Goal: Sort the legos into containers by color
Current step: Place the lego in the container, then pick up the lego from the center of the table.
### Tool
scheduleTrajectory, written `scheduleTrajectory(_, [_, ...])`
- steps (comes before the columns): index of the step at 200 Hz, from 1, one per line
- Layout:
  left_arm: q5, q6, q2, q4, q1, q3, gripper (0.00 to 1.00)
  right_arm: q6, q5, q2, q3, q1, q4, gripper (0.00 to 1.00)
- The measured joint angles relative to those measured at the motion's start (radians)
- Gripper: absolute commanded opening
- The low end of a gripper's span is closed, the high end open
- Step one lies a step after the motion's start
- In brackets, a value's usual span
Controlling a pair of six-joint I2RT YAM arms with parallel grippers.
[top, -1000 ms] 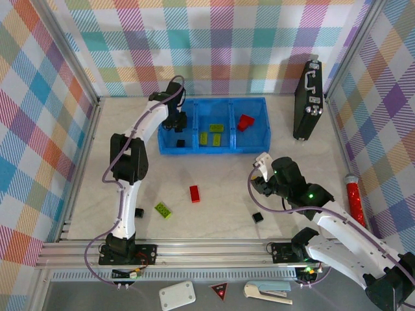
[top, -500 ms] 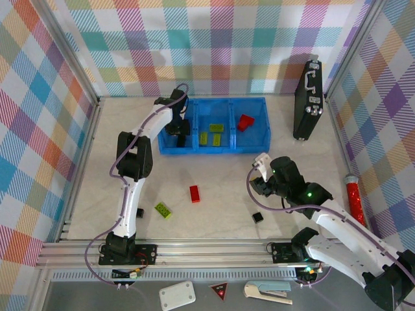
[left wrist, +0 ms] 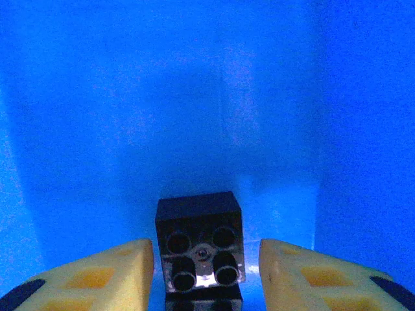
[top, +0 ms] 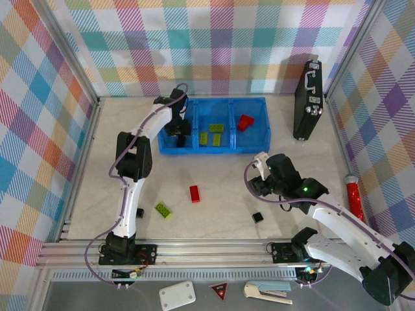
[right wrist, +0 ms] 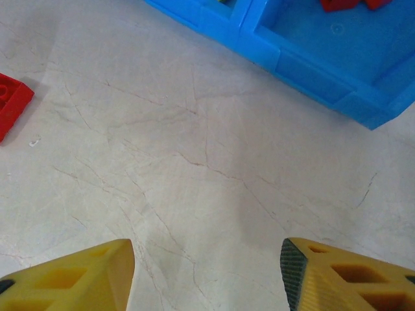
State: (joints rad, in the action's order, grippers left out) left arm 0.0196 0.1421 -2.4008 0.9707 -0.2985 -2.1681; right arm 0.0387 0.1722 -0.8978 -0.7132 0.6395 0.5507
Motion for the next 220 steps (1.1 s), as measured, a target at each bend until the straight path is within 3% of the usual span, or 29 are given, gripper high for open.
scheduleTrajectory(107, [0.024,-0.002,0.317,0.0,0.001,0.22,0.49,-0.318,-0.017,-0.241,-0.169,0.011,0.178,0.6])
scheduleTrajectory(159, [0.032,-0.005,0.476,0.007,0.03,0.389,0.5,-0.483,-0.04,-0.483,-0.323,0.149,0.221,0.59])
scheduleTrajectory(220, [0.042,-0.013,0.68,-0.004,0.141,0.599,0.51,-0.601,-0.061,-0.815,-0.601,0.301,0.248,0.6])
